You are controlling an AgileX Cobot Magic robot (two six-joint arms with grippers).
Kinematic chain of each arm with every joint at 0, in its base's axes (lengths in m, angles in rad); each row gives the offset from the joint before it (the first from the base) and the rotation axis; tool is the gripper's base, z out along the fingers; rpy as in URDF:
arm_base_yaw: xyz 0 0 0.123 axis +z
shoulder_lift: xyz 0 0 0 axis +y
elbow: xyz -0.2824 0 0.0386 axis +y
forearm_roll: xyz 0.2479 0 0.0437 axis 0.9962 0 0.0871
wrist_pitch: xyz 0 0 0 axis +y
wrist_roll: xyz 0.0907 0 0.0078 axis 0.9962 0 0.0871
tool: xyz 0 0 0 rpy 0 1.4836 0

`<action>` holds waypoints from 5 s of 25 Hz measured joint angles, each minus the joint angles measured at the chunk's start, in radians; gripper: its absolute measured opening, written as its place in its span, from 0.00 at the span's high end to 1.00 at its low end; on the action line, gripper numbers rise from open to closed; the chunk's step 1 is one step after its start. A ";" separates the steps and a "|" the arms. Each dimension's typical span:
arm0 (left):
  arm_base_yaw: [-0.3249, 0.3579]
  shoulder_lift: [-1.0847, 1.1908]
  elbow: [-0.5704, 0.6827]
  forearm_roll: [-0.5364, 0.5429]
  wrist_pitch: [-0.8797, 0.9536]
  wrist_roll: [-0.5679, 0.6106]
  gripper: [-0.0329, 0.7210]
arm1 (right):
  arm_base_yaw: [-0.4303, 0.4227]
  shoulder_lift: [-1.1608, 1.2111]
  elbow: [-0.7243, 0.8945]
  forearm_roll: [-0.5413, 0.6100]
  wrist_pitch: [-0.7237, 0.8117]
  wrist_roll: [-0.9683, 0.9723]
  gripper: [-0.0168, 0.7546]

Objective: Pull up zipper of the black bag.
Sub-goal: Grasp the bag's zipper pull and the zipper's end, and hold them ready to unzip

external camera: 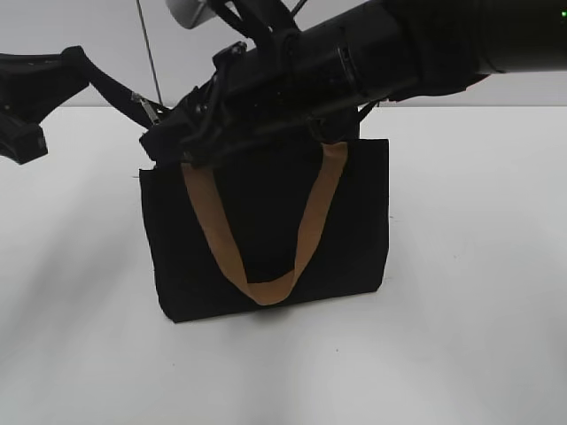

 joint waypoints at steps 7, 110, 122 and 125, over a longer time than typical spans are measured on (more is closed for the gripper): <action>0.000 0.000 0.000 0.000 0.002 0.000 0.92 | 0.000 0.000 0.000 0.000 0.039 -0.001 0.50; 0.000 0.000 0.000 -0.005 0.026 0.000 0.92 | 0.043 -0.013 0.000 -0.092 -0.088 0.030 0.83; 0.000 0.000 0.000 -0.007 0.026 0.000 0.92 | 0.043 -0.002 0.000 -0.096 -0.097 -0.011 0.69; 0.000 0.000 0.000 -0.007 0.026 0.000 0.92 | 0.043 0.012 0.000 -0.096 -0.097 -0.012 0.68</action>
